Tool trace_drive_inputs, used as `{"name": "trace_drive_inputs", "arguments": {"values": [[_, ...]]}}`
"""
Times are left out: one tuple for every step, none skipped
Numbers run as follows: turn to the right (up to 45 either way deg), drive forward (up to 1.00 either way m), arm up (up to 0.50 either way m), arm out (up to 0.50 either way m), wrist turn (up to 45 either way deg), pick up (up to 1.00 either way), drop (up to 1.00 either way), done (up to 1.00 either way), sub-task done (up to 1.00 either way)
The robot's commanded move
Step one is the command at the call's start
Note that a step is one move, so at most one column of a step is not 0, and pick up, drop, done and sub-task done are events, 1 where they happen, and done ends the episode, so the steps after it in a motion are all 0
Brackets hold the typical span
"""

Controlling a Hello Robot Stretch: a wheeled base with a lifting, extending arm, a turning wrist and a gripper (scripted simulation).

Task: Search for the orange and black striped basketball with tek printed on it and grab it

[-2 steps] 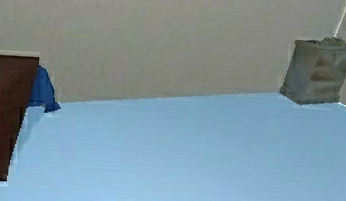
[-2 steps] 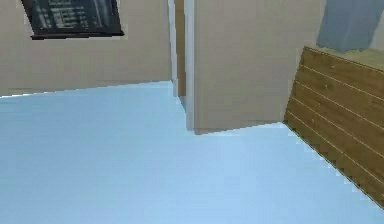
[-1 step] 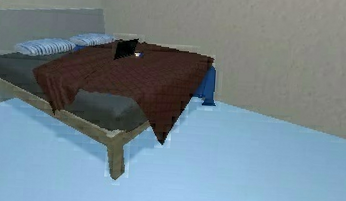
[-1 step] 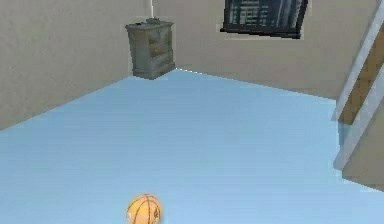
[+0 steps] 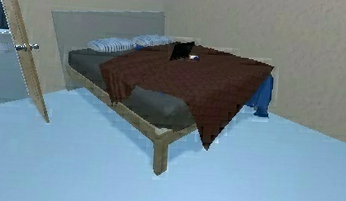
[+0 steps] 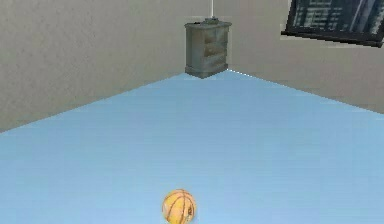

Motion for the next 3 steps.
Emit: {"name": "trace_drive_inputs", "arguments": {"values": [[0.0,0.00,0.20,0.00,0.0,0.00,0.00,0.00,0.00],[0.0,0.00,0.00,0.48,0.0,0.00,0.00,0.00,0.00],[0.0,0.00,0.00,0.00,45.0,0.00,0.00,0.00,0.00]]}}
